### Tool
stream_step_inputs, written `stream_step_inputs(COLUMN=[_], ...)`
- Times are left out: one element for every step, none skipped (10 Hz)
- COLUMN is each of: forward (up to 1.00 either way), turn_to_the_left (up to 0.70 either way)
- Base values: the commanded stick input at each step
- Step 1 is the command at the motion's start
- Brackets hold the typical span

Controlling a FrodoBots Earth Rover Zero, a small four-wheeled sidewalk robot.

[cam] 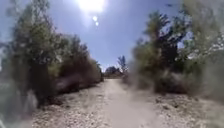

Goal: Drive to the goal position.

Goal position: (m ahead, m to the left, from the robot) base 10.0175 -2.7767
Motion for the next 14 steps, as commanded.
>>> stream_step_inputs(forward=[0.44, 0.44, 0.44, 0.44, 0.44, 0.44, 0.44, 0.44, 0.44, 0.44, 0.44, 0.44, 0.44, 0.44], turn_to_the_left=[0.02, 0.02, 0.02, 0.02, 0.02, 0.02, 0.02, 0.02, 0.02, 0.02, 0.02, 0.02, 0.02, 0.02])
